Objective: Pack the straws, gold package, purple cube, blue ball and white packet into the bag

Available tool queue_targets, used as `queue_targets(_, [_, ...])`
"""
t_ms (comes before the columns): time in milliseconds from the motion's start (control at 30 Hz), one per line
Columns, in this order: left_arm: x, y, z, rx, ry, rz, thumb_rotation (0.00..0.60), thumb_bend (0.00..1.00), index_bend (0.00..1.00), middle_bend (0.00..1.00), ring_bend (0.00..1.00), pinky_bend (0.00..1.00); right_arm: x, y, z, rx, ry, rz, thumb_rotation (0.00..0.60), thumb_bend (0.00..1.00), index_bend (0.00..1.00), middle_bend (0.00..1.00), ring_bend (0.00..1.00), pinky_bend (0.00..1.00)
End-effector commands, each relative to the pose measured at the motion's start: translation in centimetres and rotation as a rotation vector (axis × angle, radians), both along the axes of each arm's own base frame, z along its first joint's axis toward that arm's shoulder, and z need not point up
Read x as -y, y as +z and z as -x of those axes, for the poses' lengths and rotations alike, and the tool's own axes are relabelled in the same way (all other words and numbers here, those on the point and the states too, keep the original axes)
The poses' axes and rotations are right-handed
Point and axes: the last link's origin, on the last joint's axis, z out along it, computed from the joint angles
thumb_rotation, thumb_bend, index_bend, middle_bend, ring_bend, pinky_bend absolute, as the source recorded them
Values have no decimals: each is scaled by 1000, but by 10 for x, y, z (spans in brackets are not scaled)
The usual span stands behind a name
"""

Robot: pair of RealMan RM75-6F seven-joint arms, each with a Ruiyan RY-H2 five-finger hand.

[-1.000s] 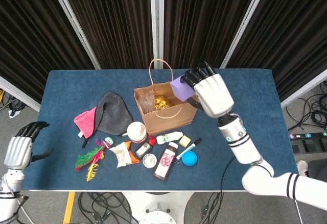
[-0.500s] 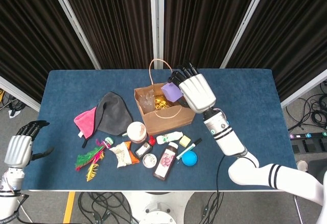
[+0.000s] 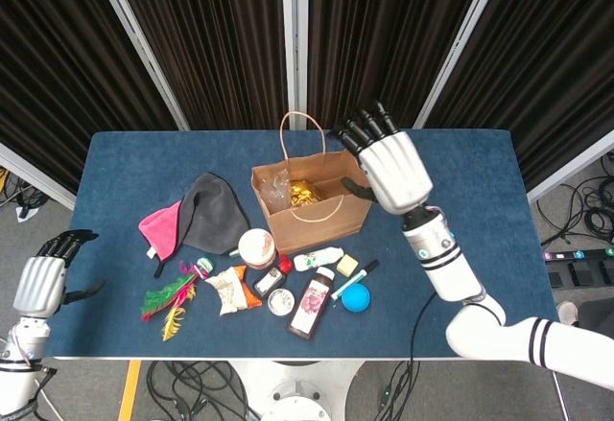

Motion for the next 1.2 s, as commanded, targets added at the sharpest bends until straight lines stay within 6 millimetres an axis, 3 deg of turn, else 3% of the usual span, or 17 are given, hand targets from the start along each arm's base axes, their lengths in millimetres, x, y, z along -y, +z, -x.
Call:
queue_targets(33, [-1, -3, -2, -1, -6, 9, 600, 190, 304, 342, 222, 270, -21, 51, 9, 110, 26, 80, 600, 50, 290, 275, 137, 62])
queue_targets(133, [-4, -7, -5, 1, -14, 16, 600, 190, 304, 342, 222, 270, -39, 64, 33, 115, -22, 50, 600, 48, 292, 291, 147, 73])
queue_targets(200, [-5, -9, -7, 4, -17, 19, 600, 190, 304, 342, 222, 270, -51, 59, 54, 80, -71, 1, 600, 41, 321, 316, 173, 94])
queue_targets(300, [-5, -13, -9, -1, -24, 26, 600, 189, 304, 342, 222, 270, -74, 37, 93, 35, -186, -126, 600, 29, 353, 339, 200, 136])
queue_targets(400, [-4, -14, -10, -8, -26, 26, 600, 190, 304, 342, 222, 270, -99, 3, 129, 0, -292, -270, 600, 25, 360, 344, 203, 172])
queue_targets(533, [-2, -13, -11, -11, -30, 24, 600, 191, 303, 342, 222, 270, -119, -36, 157, -56, -347, -363, 600, 23, 367, 349, 208, 195])
queue_targets(733, [1, -9, -11, -8, -35, 15, 600, 191, 304, 342, 222, 270, -127, -75, 177, -85, -390, -410, 600, 22, 368, 351, 208, 197])
queue_targets(1000, [4, -4, -8, 0, -24, 3, 600, 189, 303, 342, 222, 270, -130, -107, 174, -77, -420, -541, 600, 7, 375, 344, 208, 239])
queue_targets(1200, [5, -3, -5, -3, -18, -1, 600, 189, 303, 342, 222, 270, -127, -120, 167, -92, -415, -566, 600, 7, 371, 331, 207, 274])
